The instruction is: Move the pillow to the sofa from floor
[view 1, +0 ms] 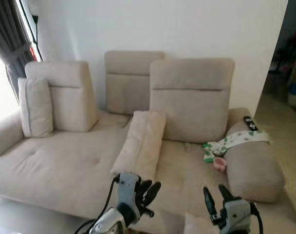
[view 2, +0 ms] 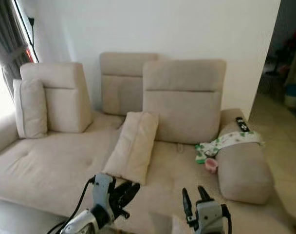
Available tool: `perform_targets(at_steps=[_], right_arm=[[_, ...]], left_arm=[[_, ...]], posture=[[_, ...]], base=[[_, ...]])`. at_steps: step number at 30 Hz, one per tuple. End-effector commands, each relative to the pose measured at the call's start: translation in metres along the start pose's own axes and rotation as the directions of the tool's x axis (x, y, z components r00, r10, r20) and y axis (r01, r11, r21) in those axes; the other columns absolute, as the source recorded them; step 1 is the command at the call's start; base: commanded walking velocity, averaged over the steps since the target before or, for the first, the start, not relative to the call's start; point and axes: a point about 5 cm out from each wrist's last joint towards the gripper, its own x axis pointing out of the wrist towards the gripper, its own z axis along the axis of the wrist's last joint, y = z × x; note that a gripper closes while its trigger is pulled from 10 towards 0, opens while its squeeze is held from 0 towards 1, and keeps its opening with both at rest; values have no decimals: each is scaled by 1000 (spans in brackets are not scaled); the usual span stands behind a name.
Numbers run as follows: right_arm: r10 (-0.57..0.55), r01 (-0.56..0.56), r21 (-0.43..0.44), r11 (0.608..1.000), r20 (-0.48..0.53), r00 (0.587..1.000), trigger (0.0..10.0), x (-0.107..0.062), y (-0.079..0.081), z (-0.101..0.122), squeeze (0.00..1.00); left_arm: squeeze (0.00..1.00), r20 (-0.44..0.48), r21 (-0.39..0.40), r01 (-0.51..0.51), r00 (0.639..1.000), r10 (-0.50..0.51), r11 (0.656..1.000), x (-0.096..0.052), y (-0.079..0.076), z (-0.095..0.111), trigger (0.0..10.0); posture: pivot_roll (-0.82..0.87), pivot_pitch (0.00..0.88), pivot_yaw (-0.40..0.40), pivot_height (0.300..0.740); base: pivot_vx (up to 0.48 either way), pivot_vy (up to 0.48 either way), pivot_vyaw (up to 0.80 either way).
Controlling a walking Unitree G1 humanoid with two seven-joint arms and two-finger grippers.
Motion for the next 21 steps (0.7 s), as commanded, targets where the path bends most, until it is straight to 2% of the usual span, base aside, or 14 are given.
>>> perform_targets(at_steps=[1, 9, 21], right_arm=[[13, -13, -1, 1000, -14, 1000, 10000, -2, 3, -1, 0], [14, -14, -2, 1000, -16, 1000, 10000, -2, 4, 0, 0], [17, -17, -13, 1000, -18, 1000, 10000, 0, 2, 1, 0]], left_arm=[[0, -15, 6, -15, 1000, 15, 1000, -1, 3, -2, 10000], [0, -17, 7, -13, 1000, 13, 1000, -3, 3, -2, 10000], [0, -13, 6, -18, 1000, 18, 1000, -1, 4, -2, 10000]], posture=[[125, 0, 71, 740], [124, 0, 72, 740], [123, 0, 71, 740]], base=[[0, -281, 0], [0, -271, 0], [0, 0, 0]])
